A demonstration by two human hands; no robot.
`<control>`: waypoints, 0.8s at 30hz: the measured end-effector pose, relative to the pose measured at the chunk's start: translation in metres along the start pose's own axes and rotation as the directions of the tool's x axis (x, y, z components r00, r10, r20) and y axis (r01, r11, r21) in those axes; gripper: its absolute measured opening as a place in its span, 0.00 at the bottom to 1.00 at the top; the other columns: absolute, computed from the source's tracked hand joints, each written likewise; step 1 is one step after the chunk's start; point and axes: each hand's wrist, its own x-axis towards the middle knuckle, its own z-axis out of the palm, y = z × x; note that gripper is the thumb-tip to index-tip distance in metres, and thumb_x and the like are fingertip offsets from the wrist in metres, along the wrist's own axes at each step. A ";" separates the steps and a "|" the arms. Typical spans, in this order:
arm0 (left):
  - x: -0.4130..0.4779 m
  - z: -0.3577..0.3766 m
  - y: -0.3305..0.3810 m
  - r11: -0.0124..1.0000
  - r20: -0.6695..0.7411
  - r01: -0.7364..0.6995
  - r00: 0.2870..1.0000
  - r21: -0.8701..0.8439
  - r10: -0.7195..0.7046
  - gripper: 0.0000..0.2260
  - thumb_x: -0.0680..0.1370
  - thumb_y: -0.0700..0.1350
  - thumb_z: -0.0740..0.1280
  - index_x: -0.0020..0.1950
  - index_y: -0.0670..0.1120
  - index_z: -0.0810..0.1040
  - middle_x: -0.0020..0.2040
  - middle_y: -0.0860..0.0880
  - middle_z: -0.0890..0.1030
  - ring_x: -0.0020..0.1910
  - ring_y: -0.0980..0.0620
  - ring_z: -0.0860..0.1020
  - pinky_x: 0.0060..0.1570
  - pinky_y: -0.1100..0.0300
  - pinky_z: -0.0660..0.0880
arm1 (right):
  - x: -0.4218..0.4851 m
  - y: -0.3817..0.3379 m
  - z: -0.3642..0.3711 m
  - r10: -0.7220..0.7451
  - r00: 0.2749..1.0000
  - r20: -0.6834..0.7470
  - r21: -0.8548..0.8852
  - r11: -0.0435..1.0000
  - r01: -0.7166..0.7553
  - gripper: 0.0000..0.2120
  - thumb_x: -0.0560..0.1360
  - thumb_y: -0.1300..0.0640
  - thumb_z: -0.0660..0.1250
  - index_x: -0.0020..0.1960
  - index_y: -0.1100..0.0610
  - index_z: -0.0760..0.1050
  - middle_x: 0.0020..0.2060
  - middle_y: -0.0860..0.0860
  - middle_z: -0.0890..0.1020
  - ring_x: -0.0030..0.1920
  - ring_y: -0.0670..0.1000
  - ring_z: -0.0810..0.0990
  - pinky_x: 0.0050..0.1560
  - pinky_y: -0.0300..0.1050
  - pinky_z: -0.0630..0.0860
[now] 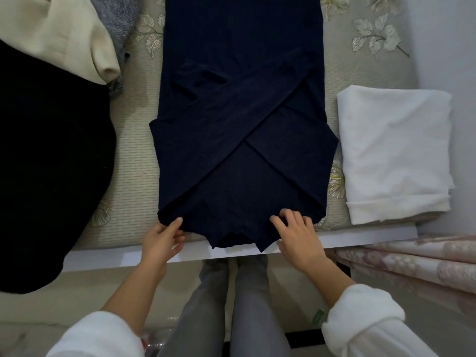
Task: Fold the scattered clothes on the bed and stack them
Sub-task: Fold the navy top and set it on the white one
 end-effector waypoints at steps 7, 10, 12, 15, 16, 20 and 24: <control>-0.001 0.001 -0.015 0.541 -0.052 -0.434 0.744 0.721 0.666 0.38 0.64 0.27 0.67 0.71 0.44 0.62 0.69 0.37 0.63 0.64 0.37 0.66 0.62 0.44 0.67 | 0.010 0.017 -0.002 -0.130 0.991 0.024 -0.147 0.980 0.133 0.36 0.48 0.66 0.79 0.55 0.54 0.73 0.52 0.56 0.78 0.50 0.57 0.77 0.45 0.53 0.76; 0.005 0.000 -0.027 -0.137 0.480 -0.536 0.576 0.833 0.661 0.51 0.62 0.34 0.75 0.78 0.54 0.53 0.78 0.41 0.47 0.77 0.40 0.46 0.71 0.40 0.50 | 0.003 0.024 -0.001 -0.090 0.995 0.039 -0.180 0.979 0.096 0.47 0.46 0.69 0.79 0.62 0.55 0.69 0.55 0.57 0.79 0.52 0.58 0.78 0.44 0.54 0.77; 0.016 0.002 -0.027 -0.392 0.648 -0.522 0.523 0.757 0.554 0.54 0.60 0.43 0.80 0.78 0.55 0.52 0.79 0.41 0.47 0.77 0.41 0.45 0.71 0.42 0.44 | 0.001 0.024 0.001 -0.005 0.999 0.045 -0.160 0.987 0.013 0.50 0.50 0.70 0.78 0.69 0.54 0.65 0.58 0.58 0.78 0.53 0.58 0.78 0.43 0.54 0.76; 0.029 0.009 -0.013 -0.545 0.725 -0.481 0.500 0.687 0.474 0.53 0.61 0.54 0.80 0.78 0.55 0.51 0.78 0.41 0.49 0.77 0.40 0.49 0.72 0.42 0.41 | 0.002 0.023 0.007 0.030 0.997 0.064 -0.180 0.984 -0.018 0.50 0.58 0.65 0.79 0.75 0.50 0.60 0.63 0.58 0.74 0.57 0.59 0.75 0.47 0.55 0.72; 0.033 0.010 -0.007 -0.587 0.754 -0.479 0.489 0.653 0.439 0.51 0.63 0.58 0.78 0.77 0.56 0.51 0.78 0.42 0.49 0.77 0.40 0.49 0.72 0.42 0.41 | 0.002 0.022 0.008 0.024 0.997 0.074 -0.192 0.981 -0.009 0.50 0.59 0.63 0.79 0.75 0.49 0.59 0.64 0.58 0.73 0.59 0.59 0.74 0.48 0.55 0.71; 0.044 0.006 0.002 -0.631 0.813 -0.527 0.475 0.570 0.337 0.33 0.75 0.58 0.62 0.76 0.60 0.51 0.78 0.42 0.48 0.77 0.40 0.43 0.72 0.43 0.40 | 0.001 0.021 0.008 0.017 1.000 0.026 -0.101 0.995 -0.014 0.38 0.65 0.58 0.77 0.72 0.48 0.66 0.68 0.58 0.73 0.68 0.61 0.70 0.57 0.60 0.72; 0.039 0.009 0.013 -0.529 0.805 -0.627 0.553 0.573 0.216 0.24 0.82 0.53 0.54 0.75 0.62 0.48 0.79 0.46 0.43 0.75 0.46 0.32 0.73 0.49 0.35 | 0.006 0.026 -0.006 0.011 1.000 -0.011 0.136 0.991 -0.010 0.27 0.75 0.66 0.66 0.71 0.51 0.69 0.72 0.55 0.68 0.73 0.55 0.66 0.67 0.56 0.70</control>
